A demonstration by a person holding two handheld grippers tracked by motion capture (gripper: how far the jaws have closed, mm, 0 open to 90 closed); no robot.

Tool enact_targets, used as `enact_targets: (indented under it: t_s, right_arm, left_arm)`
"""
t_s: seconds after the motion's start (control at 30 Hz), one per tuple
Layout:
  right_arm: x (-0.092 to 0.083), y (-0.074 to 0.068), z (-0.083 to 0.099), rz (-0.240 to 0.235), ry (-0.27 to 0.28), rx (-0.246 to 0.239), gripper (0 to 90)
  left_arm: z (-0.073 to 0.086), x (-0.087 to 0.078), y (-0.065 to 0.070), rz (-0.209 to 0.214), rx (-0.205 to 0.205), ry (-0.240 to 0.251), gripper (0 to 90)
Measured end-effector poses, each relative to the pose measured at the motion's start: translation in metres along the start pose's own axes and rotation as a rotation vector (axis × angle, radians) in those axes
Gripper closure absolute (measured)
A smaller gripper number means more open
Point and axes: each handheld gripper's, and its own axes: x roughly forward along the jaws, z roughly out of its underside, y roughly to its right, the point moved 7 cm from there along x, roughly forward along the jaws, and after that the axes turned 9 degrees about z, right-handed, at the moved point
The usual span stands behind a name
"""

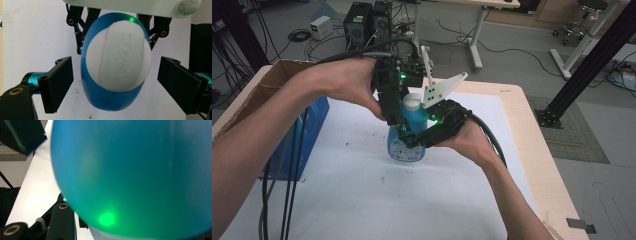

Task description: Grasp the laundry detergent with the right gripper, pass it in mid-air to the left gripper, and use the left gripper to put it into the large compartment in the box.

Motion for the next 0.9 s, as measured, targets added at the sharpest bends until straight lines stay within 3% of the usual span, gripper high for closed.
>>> enact_targets:
  t_s: [0.53,0.9]
  right_arm:
    - [0.0032,-0.0009,0.0010,0.004,0.001,0.005,46.3]
    - [0.0032,-0.0012,0.0018,0.007,0.000,0.007,46.3]
  left_arm:
    - [-0.0005,0.0070,-0.0027,0.003,-0.016,-0.004,20.1]
    - [-0.0021,0.0078,-0.0011,0.006,-0.005,-0.012,23.8]
